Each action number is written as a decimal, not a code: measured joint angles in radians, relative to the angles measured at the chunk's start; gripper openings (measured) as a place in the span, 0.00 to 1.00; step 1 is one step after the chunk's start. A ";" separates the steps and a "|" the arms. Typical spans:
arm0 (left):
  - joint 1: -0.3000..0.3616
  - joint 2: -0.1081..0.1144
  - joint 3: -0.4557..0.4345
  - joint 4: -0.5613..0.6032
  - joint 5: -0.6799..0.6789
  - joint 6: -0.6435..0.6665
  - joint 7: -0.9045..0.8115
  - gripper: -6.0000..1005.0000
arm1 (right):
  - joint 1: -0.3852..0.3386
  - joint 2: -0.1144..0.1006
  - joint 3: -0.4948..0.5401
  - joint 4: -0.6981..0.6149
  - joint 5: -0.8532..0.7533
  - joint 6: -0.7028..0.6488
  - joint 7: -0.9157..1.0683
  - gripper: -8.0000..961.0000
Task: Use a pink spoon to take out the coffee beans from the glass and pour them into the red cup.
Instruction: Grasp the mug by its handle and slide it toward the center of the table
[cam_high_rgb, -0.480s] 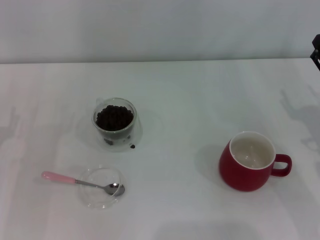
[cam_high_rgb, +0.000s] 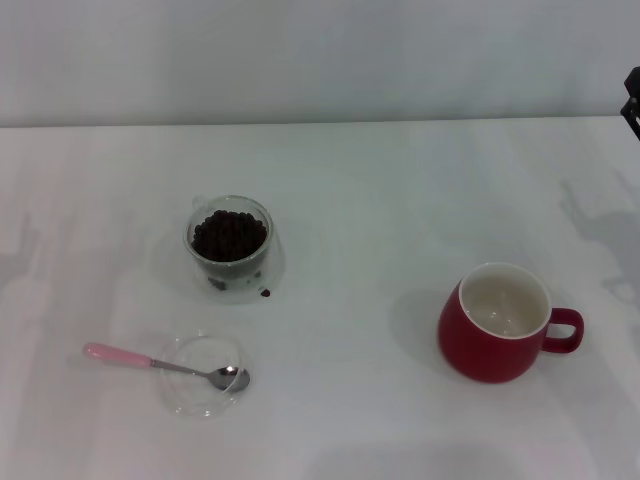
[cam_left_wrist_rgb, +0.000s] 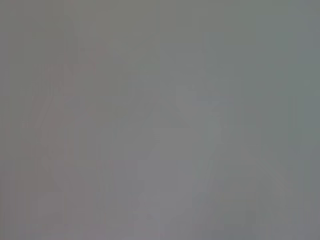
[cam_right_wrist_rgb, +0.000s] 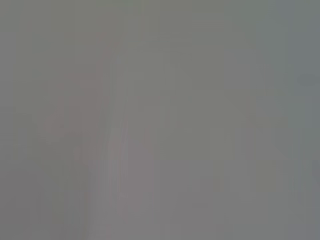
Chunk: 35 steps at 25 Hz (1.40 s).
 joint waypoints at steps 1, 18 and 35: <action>-0.001 0.000 0.000 0.000 0.000 0.000 0.000 0.77 | -0.001 0.000 0.000 0.000 0.000 0.000 0.000 0.86; 0.045 -0.001 0.000 -0.016 0.000 -0.064 -0.005 0.77 | -0.021 -0.004 -0.019 -0.008 -0.002 -0.009 0.003 0.86; 0.058 0.004 -0.005 -0.006 -0.008 -0.057 0.000 0.77 | -0.305 -0.013 -0.440 -0.378 -0.182 -0.016 0.450 0.86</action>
